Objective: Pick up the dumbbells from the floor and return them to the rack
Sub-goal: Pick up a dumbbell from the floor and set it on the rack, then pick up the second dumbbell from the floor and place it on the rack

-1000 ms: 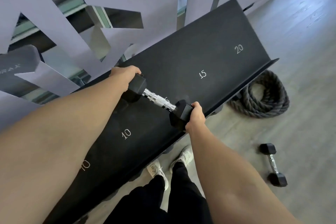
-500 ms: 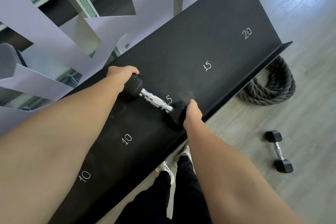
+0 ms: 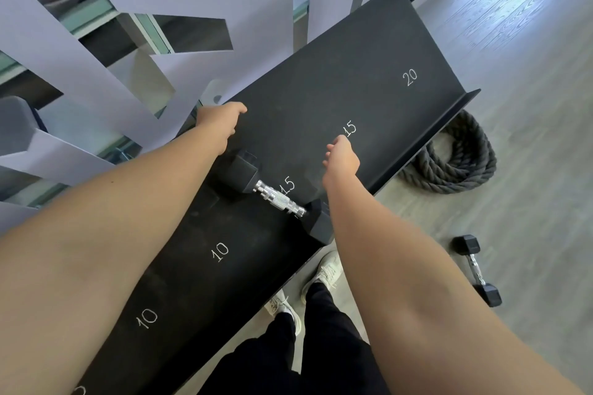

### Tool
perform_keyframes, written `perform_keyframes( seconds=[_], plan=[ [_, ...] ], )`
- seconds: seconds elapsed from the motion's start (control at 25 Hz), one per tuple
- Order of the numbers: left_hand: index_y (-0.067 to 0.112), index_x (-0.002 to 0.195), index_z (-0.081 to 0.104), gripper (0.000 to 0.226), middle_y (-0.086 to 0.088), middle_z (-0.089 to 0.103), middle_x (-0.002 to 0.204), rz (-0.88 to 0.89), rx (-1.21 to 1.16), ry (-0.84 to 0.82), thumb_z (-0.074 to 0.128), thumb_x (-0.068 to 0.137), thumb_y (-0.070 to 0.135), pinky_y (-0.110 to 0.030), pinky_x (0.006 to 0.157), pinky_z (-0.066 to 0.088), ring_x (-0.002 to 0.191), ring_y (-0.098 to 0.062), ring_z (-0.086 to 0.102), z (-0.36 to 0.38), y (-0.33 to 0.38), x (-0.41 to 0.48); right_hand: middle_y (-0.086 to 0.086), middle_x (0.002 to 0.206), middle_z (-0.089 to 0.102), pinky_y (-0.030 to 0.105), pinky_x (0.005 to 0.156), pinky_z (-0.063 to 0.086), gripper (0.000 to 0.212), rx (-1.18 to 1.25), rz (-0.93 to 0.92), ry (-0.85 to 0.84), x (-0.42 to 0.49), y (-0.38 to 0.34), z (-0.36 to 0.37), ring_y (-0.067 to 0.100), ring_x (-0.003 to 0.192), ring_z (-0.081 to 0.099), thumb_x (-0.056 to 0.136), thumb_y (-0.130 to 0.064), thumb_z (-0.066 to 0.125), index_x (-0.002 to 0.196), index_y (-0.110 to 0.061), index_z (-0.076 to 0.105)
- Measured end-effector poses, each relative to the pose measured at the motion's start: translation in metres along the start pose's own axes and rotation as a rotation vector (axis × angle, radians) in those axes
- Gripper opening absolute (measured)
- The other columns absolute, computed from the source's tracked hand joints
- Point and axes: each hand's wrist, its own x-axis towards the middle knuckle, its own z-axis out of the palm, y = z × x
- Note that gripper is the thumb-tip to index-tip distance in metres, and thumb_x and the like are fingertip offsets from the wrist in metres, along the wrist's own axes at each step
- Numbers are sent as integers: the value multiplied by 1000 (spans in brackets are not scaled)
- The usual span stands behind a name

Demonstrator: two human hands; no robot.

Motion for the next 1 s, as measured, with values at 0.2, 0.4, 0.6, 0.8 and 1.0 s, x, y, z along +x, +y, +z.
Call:
perform_keyframes(
  seconds=[0.2,0.4,0.6,0.8,1.0],
  plan=[
    [11,106,65,28,-2,63,97,89,-96,0,66,85,30,-25,53,34,83,-17,58,-2,29,-21,-3,67,54,27,56,38,14,79,-92,-40,-28,-32,-6,16,56,44,82,-22,54,72,-14,59],
    [13,100,67,26,-1,64,87,126,-234,-16,66,83,33,-31,65,45,79,-19,60,-2,59,-57,-2,63,54,29,56,37,13,136,-200,-55,-66,-79,-27,18,52,40,80,-20,54,69,-13,57],
    [16,79,61,17,1,63,77,492,-126,7,65,83,31,-24,62,41,69,-16,56,23,93,-117,-7,65,54,27,57,39,20,-103,-575,-50,-105,-135,-70,14,58,48,83,-29,56,67,-16,54],
    [16,106,68,24,4,64,98,1029,162,86,64,89,34,-18,71,41,84,-10,57,69,91,-194,-4,118,59,36,89,51,32,-524,-1091,-40,-120,-173,-154,16,105,60,85,-36,58,113,-22,64],
    [14,118,64,39,-7,61,119,1319,373,11,64,89,40,-38,95,45,110,-24,56,165,75,-290,9,133,52,43,107,31,41,-809,-1442,180,-99,-201,-308,30,124,47,86,-31,63,125,-18,62]
  ],
)
